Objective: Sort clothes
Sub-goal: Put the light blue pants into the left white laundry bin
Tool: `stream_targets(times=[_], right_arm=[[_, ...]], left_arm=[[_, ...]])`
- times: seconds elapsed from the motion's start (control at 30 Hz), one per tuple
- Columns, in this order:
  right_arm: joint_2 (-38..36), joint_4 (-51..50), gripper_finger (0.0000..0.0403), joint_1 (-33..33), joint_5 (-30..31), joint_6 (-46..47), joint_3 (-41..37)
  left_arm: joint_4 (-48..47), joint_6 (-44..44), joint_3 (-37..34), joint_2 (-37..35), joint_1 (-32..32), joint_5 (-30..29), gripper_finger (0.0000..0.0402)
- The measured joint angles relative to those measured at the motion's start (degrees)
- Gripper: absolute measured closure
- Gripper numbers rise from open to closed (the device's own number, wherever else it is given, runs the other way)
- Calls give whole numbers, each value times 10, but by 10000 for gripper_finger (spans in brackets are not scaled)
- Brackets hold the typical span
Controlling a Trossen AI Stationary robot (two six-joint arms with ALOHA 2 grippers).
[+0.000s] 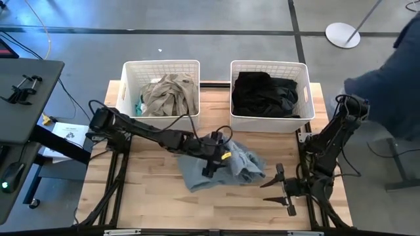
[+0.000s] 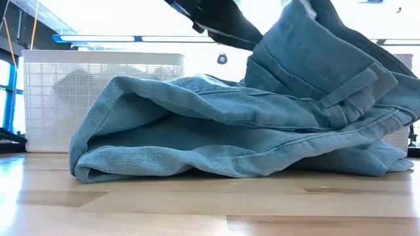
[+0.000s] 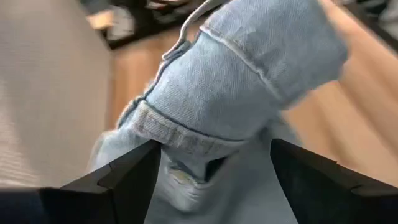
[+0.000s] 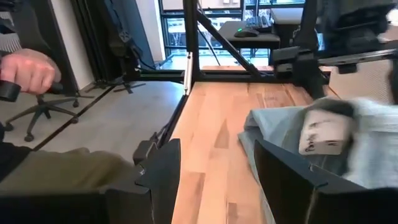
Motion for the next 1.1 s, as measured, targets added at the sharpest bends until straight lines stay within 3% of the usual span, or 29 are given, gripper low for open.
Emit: stream_targets(times=[0.1,0.33,0.57,0.73,0.87,1.1], right_arm=[[0,-9,210,-6,-1,6,0],[0,-10,210,-11,-5,15,0],[0,-11,210,-11,-5,17,0],[0,-10,210,-14,-7,19,0],[0,-10,210,-23,-19,19,0],[0,-11,210,-40,-47,34,0]], left_arm=[[21,5,0,26,19,-33,103],[49,2,0,129,45,-30,103],[123,-21,5,226,46,32,103],[143,-20,6,253,41,47,113],[139,-20,6,255,35,41,158],[139,-18,6,255,32,27,294]])
